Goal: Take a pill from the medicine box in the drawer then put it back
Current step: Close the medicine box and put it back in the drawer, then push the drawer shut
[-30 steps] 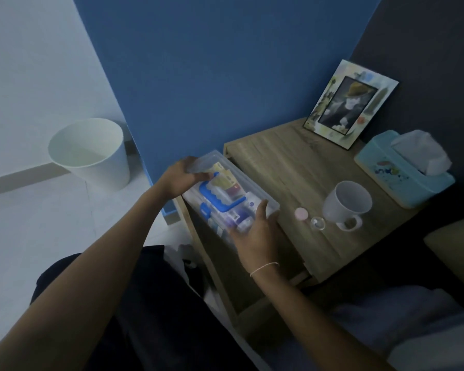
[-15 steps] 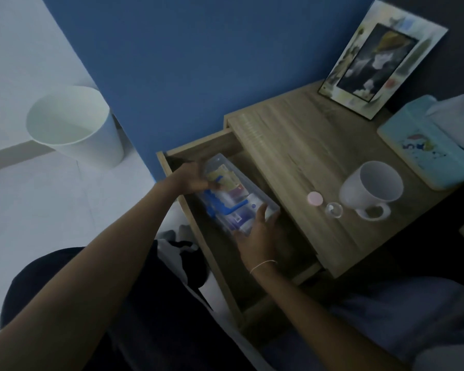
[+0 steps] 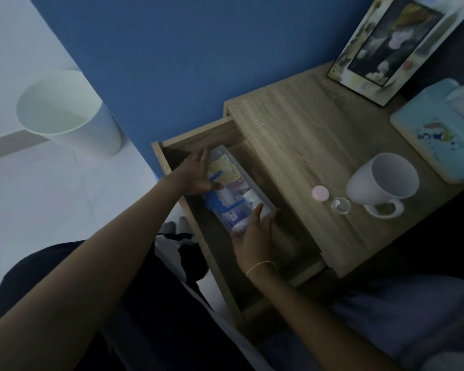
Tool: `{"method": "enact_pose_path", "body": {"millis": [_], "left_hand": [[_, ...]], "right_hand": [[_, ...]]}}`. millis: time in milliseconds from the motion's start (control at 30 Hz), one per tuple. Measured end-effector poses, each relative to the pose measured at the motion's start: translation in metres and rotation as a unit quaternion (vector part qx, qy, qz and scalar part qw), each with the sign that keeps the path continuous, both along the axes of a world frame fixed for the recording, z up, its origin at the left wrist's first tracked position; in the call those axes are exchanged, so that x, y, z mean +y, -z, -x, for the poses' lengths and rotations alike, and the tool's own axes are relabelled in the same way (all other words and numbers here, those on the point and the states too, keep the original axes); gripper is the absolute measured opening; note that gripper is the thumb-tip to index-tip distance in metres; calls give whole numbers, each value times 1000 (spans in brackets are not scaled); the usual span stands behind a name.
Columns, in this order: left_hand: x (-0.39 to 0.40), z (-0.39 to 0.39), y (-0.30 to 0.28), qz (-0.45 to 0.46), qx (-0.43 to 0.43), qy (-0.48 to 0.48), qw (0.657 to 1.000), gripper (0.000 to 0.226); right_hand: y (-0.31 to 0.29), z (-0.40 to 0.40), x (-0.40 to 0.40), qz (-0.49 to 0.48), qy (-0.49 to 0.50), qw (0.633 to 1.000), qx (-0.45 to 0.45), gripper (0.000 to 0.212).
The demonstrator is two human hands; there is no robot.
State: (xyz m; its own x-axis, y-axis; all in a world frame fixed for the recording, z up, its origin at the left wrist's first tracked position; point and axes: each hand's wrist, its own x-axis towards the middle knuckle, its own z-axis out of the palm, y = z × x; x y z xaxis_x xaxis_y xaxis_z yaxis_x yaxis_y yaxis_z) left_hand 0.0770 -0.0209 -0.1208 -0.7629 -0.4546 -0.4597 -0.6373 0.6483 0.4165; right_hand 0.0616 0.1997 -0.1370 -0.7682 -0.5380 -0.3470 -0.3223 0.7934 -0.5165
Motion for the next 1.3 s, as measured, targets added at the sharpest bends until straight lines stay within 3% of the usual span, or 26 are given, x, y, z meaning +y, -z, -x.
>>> {"method": "enact_pose_path", "body": {"millis": [100,200,333,867,1200,1300], "left_hand": [[19,-13,3,132,54,106,984,86],[26,-21,3,177,65,141,972,70],[24,-26,3,160,28,137,977,65],[31,-31,-1,158,-13,172,972,67],[33,-31,-4,146,-12,167,975,69],[38,-30,-11,157,23,134,978,64]], "right_hand": [[-1,8,-2,19,-83,988,125,81],[-1,21,-7,11,-184,963,197,68],[12,31,-4,-36,-214,960,176,66],[22,10,7,-40,-195,967,162,66],[16,6,7,-48,-197,970,137,67],[0,16,6,-29,-210,967,137,66]]}}
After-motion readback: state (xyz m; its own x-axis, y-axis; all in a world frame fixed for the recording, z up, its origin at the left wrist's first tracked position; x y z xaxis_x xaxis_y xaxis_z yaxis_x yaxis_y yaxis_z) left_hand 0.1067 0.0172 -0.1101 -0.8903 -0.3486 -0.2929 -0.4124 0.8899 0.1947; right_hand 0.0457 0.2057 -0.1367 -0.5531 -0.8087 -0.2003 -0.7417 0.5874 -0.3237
